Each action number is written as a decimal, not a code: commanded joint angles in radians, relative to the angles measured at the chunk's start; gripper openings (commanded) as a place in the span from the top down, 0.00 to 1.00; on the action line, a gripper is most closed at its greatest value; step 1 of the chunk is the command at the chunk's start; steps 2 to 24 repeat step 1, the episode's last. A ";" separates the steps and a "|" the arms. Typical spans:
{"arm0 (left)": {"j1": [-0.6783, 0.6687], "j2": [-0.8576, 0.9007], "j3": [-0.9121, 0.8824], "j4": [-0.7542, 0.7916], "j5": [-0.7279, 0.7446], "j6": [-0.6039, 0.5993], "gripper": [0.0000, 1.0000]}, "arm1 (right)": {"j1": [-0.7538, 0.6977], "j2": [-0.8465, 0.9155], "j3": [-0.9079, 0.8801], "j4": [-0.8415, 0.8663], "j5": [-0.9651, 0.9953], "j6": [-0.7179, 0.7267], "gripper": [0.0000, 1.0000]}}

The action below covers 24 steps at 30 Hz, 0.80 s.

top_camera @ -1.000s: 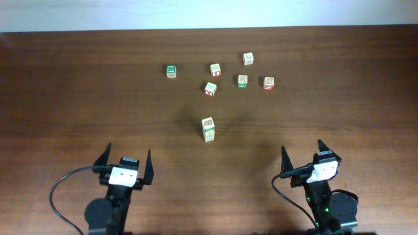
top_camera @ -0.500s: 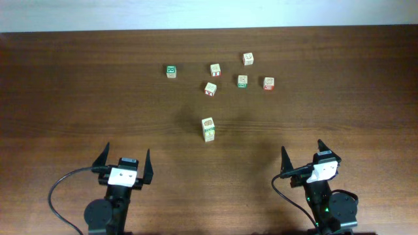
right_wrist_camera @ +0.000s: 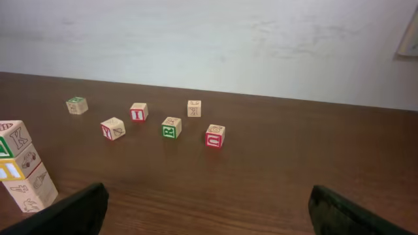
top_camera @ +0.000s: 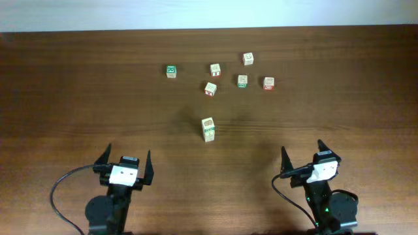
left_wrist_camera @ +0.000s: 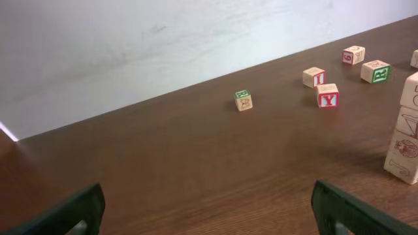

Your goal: Rotate 4 blocks

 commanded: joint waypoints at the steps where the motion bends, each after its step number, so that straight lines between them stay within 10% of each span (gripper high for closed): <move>1: 0.002 0.003 -0.002 -0.005 -0.007 0.002 0.01 | -0.007 -0.004 -0.007 -0.001 0.005 0.001 0.02; 24: 0.002 0.003 -0.002 -0.005 -0.007 0.002 0.01 | -0.007 -0.004 -0.007 -0.001 0.005 0.001 0.02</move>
